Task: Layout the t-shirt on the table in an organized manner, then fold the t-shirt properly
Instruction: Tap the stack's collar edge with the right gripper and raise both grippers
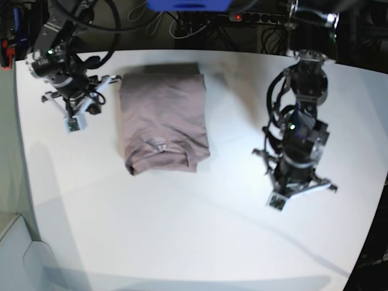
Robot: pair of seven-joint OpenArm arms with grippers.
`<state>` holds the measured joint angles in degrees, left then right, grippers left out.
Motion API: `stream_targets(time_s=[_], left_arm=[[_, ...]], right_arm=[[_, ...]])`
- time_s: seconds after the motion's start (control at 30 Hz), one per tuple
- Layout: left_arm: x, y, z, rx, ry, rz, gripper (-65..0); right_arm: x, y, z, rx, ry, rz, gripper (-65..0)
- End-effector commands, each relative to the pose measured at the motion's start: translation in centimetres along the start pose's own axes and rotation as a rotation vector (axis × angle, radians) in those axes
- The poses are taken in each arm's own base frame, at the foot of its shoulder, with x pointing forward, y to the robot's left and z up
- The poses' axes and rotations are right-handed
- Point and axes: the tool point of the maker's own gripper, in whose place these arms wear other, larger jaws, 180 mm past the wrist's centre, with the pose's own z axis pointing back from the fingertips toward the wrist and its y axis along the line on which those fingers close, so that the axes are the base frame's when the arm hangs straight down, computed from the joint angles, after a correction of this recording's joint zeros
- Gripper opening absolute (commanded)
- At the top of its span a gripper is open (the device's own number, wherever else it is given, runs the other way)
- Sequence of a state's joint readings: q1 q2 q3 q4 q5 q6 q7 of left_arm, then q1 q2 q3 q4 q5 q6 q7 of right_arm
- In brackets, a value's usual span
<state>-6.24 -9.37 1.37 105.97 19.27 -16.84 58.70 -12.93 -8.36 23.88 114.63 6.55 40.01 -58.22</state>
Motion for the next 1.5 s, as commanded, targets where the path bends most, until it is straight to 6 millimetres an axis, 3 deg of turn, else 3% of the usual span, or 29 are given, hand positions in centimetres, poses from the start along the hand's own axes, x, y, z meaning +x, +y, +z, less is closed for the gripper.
stream_targets(time_s=[0.0, 0.17, 0.3, 0.43, 0.57, 0.8, 1.1, 1.2, 1.33, 1.47], left_arm=[[-0.3, 1.9, 0.7, 0.045, -0.005, -0.005, -62.9], [-9.8, 5.0, 3.5, 0.091, 0.212, -0.001, -65.0], [-15.6, 7.7, 6.1, 0.148, 0.348, 0.012, -65.0], [-20.2, 9.5, 8.5, 0.182, 0.459, 0.024, -65.0], [-23.6, 10.8, 10.7, 0.217, 0.547, 0.049, -65.0], [-26.2, 11.1, 12.6, 0.231, 0.618, 0.057, -65.0], [-26.4, 10.2, 12.6, 0.216, 0.623, 0.070, -65.0], [-26.2, 10.3, 12.5, 0.218, 0.616, 0.073, -65.0], [-26.2, 9.9, 12.4, 0.183, 0.618, 0.041, -65.0], [-26.4, 8.1, 12.3, 0.115, 0.626, 0.031, -65.0]], right_arm=[[1.4, 1.8, -0.2, 0.051, -0.042, 0.026, -65.0], [3.1, 9.7, -1.4, 0.260, -0.060, 0.159, -65.0], [2.8, 14.0, -1.1, 0.369, -0.064, 0.211, -65.0], [2.6, 16.7, -0.6, 0.435, -0.066, 0.251, -65.0], [1.4, 17.4, -0.9, 0.460, -0.034, 0.251, -65.0], [-2.0, 17.8, -3.4, 0.515, 0.026, 0.207, -65.0], [-3.2, 17.7, -3.9, 0.522, 0.049, 0.197, -65.0], [-1.9, 17.1, -3.0, 0.499, 0.011, 0.216, -65.0], [0.3, 16.3, 0.3, 0.451, -0.090, 0.254, -65.0], [-1.0, 15.4, 1.3, 0.428, -0.067, 0.257, -65.0]])
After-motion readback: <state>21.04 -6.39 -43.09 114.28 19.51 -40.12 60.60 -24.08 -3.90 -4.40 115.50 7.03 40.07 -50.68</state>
